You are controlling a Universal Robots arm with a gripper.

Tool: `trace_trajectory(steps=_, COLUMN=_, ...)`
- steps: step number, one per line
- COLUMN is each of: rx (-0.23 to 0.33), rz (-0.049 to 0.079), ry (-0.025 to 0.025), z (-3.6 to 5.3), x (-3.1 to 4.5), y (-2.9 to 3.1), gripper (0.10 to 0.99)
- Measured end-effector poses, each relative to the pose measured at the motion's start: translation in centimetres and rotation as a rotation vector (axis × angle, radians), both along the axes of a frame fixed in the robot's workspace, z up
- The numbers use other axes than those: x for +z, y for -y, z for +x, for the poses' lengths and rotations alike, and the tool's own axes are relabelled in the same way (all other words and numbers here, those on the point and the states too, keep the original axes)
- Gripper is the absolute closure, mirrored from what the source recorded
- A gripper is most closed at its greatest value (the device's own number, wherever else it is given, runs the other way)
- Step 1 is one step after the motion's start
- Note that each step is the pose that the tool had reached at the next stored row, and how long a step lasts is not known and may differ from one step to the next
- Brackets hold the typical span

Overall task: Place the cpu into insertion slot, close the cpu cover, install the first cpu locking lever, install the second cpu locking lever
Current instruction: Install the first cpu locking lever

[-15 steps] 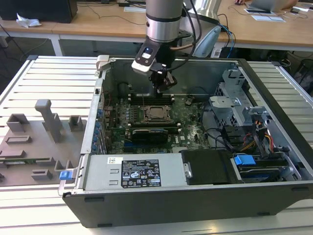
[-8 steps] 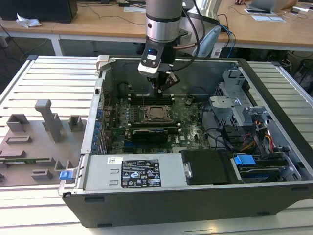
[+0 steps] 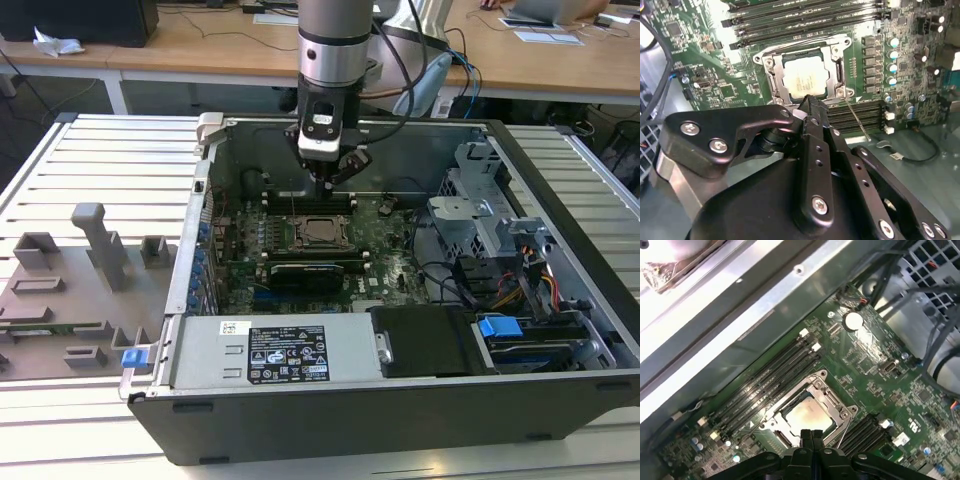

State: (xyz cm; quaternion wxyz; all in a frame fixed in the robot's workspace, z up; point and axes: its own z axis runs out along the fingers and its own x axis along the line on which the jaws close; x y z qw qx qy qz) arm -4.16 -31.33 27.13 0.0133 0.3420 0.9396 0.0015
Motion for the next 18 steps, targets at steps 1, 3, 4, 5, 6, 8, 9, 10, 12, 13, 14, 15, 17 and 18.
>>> trace_trajectory(steps=1, rx=0.028, rz=0.000, ry=-0.0001, z=0.00, x=0.00, y=0.00, gripper=0.980)
trace_trajectory(steps=3, rx=0.078, rz=0.000, ry=-0.0001, z=0.00, x=0.00, y=0.00, gripper=0.980)
trace_trajectory(steps=4, rx=0.106, rz=0.000, ry=-0.0001, z=0.00, x=0.00, y=0.00, gripper=0.980)
trace_trajectory(steps=5, rx=0.124, rz=0.000, ry=0.0000, z=0.00, x=0.00, y=0.00, gripper=0.980)
trace_trajectory(steps=6, rx=0.143, rz=0.000, ry=0.0000, z=0.00, x=0.00, y=0.00, gripper=0.980)
trace_trajectory(steps=8, rx=0.173, rz=0.000, ry=0.0000, z=0.00, x=0.00, y=0.00, gripper=0.980)
trace_trajectory(steps=9, rx=0.184, rz=0.000, ry=0.0000, z=0.00, x=0.00, y=0.00, gripper=0.980)
trace_trajectory(steps=10, rx=0.208, rz=0.000, ry=0.0000, z=0.00, x=0.00, y=0.00, gripper=0.980)
trace_trajectory(steps=12, rx=0.243, rz=0.000, ry=0.0000, z=0.00, x=0.00, y=0.00, gripper=0.980)
trace_trajectory(steps=13, rx=0.253, rz=0.000, ry=0.0000, z=0.00, x=0.00, y=0.00, gripper=0.980)
trace_trajectory(steps=14, rx=0.274, rz=0.000, ry=0.0000, z=0.00, x=0.00, y=0.00, gripper=0.980)
trace_trajectory(steps=15, rx=0.297, rz=0.000, ry=0.0000, z=0.00, x=0.00, y=0.00, gripper=0.980)
trace_trajectory(steps=17, rx=0.323, rz=0.000, ry=0.0000, z=0.00, x=0.00, y=0.00, gripper=0.980)
trace_trajectory(steps=18, rx=0.337, rz=0.000, ry=0.0000, z=0.00, x=0.00, y=0.00, gripper=0.980)
